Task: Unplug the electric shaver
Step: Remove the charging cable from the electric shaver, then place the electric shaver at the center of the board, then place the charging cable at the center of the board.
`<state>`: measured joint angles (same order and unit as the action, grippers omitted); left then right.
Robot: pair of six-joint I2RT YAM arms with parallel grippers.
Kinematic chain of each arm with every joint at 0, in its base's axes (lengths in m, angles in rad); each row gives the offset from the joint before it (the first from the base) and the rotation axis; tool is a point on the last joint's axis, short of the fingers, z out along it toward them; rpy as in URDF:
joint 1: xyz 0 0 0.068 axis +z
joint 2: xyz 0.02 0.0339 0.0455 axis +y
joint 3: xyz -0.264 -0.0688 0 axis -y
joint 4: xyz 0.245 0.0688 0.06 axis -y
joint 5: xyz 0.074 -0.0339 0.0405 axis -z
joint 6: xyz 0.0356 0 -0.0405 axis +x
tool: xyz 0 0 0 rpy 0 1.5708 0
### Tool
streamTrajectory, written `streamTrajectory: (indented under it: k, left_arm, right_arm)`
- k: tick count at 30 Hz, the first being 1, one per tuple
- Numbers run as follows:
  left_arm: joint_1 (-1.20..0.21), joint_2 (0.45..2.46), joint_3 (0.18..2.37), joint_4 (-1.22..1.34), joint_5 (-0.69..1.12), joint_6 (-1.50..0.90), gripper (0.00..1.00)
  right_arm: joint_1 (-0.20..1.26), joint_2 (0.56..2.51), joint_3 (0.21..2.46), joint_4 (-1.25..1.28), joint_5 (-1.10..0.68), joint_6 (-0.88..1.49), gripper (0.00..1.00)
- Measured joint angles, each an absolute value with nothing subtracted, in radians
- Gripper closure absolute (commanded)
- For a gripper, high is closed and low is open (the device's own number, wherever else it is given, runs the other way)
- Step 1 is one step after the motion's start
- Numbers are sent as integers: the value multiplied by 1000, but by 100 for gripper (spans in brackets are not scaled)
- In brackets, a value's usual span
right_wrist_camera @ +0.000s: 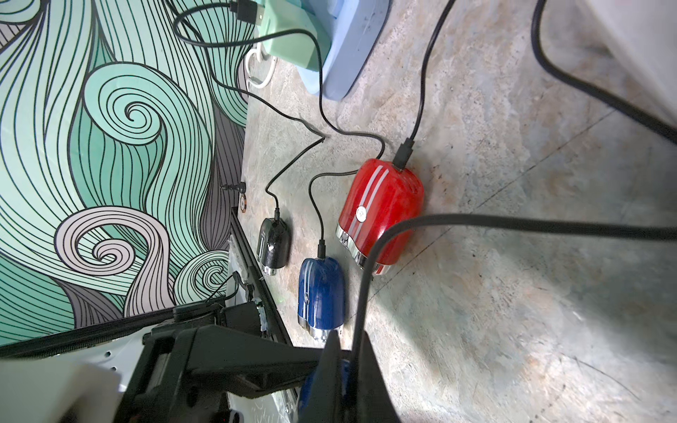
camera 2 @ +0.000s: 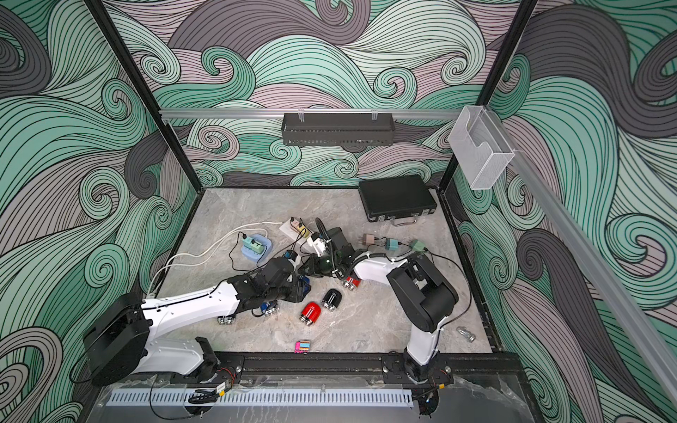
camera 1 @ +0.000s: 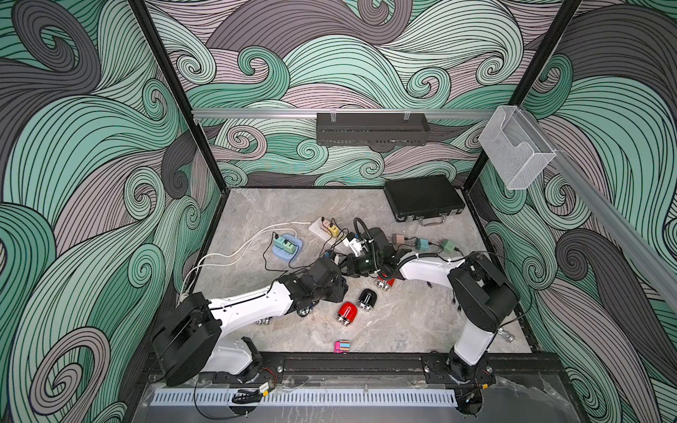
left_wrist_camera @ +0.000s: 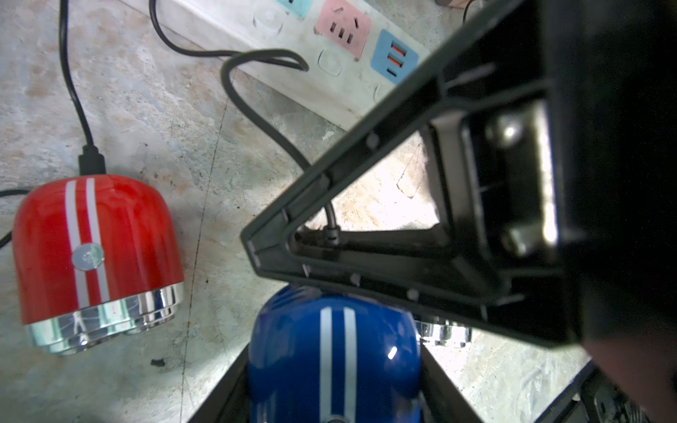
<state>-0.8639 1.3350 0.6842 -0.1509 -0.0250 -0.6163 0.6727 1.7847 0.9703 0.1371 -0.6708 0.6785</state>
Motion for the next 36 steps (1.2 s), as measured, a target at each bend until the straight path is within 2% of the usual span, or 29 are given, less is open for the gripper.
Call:
streamTrajectory:
  k: [8, 19, 25, 36]
  left_arm:
    - [-860, 1335, 684, -136, -24, -615, 58]
    - [-860, 1298, 651, -244, -31, -614, 59]
    - [-860, 1349, 677, -291, -58, -614, 59]
    - [-860, 1466, 726, -307, -72, -620, 58]
  right_arm:
    - [667, 1785, 1003, 82, -665, 647, 100]
    - [612, 1785, 1070, 58, -556, 606, 100]
    - [599, 1769, 1095, -20, -522, 559, 100]
    - [410, 1589, 1140, -162, -462, 480, 100]
